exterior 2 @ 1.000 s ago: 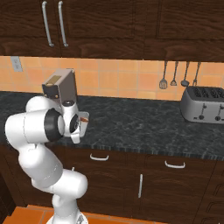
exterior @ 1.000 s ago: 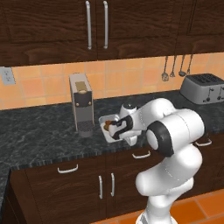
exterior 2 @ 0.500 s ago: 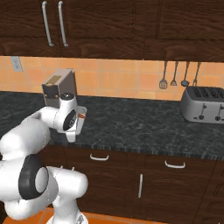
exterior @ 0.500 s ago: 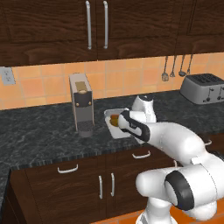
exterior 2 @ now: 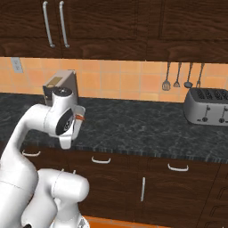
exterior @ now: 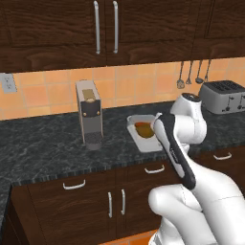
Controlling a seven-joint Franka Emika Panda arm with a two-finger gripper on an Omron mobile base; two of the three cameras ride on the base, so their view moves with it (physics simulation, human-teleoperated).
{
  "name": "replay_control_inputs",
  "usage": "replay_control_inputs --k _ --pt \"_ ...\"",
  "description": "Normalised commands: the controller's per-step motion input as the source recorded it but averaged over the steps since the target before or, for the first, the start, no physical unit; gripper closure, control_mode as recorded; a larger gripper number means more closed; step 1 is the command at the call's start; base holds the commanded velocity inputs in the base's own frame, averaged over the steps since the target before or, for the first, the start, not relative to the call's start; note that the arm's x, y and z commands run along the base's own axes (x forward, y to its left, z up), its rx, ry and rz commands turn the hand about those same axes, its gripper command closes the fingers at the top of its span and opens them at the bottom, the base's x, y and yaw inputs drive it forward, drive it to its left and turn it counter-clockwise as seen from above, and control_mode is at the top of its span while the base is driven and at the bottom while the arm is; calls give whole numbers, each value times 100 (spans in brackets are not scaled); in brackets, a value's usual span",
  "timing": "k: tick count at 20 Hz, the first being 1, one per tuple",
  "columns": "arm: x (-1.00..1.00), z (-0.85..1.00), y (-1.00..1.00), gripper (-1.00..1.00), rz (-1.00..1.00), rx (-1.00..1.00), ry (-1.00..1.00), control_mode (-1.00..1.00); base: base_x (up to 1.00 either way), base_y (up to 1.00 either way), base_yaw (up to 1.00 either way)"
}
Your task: Take the meat container that has the fish and place it on the second highest rack of the freezer. Then take the vegetable container that has the avocado and carrot and place it on the highest rack of the freezer.
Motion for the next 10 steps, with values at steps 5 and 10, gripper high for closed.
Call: replay_control_inputs --k 5,10 --pt "-100 100 -7 100 0 -6 3 -100 0 0 0" --pt "-72 100 0 100 0 -6 13 -100 0 0 0"
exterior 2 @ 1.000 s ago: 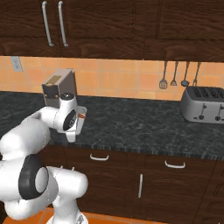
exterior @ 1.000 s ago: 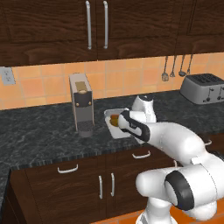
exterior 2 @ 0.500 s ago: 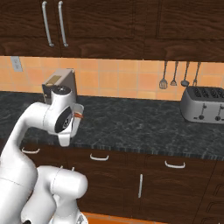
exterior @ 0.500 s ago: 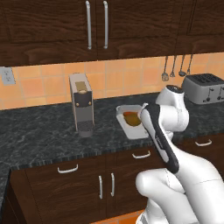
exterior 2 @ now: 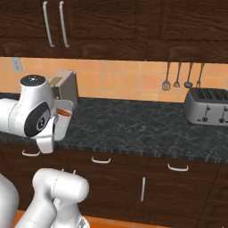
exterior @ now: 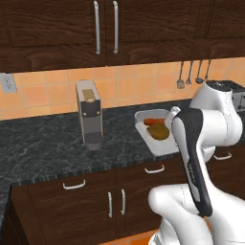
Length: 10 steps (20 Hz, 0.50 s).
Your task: Take the meat container that has the fish and place it on the second highest rack of the freezer. Then take the vegetable container that has the avocado and carrot and place it on the highest rack of the freezer.
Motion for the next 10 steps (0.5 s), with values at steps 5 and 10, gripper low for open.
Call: replay_control_inputs --k 5,10 --pt "-71 95 -1 100 0 -7 16 -100 0 0 0" --pt "-97 16 -18 100 0 -1 0 -100 0 0 0"
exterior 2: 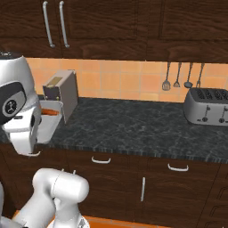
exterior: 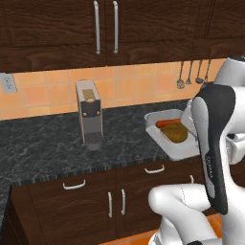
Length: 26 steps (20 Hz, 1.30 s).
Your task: Take the meat container that has the fish and place it on the second highest rack of the freezer. Then take the vegetable container that has the avocado and carrot and place it on the highest rack of the freezer.
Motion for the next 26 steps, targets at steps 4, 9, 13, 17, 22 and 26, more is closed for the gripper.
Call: replay_control_inputs --k 4,9,13,17,22,26 --pt "-63 0 -17 100 -5 0 0 100 -23 -3 -4" --pt "0 0 0 100 0 0 0 100 -59 -29 -58" --pt "0 0 0 100 0 0 0 100 -26 -30 -75" --pt "0 0 0 100 0 0 0 100 0 -51 -80" --pt "0 0 0 100 0 0 0 100 0 -61 -79" --pt "0 0 0 100 0 0 0 100 0 -62 -79"
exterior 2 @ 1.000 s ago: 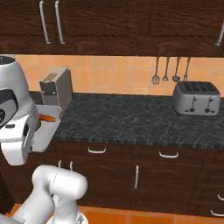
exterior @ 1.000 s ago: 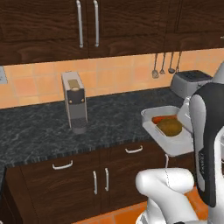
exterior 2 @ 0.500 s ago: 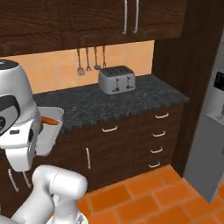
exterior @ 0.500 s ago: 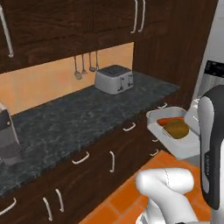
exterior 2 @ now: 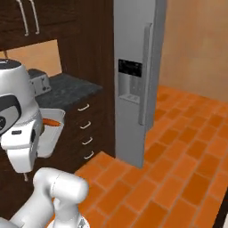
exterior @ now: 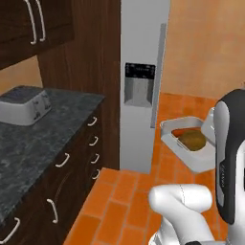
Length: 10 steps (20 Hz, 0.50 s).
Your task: Take the meat container that has the fish and place it on the second highest rack of the freezer. Then take the vegetable container that has the avocado and carrot and place it on the highest rack of the freezer.
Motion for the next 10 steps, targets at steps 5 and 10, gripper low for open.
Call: replay_control_inputs --k 5,10 --pt "0 0 0 100 0 0 0 100 15 -59 -74" --pt "0 0 0 100 0 0 0 100 75 -29 -55"
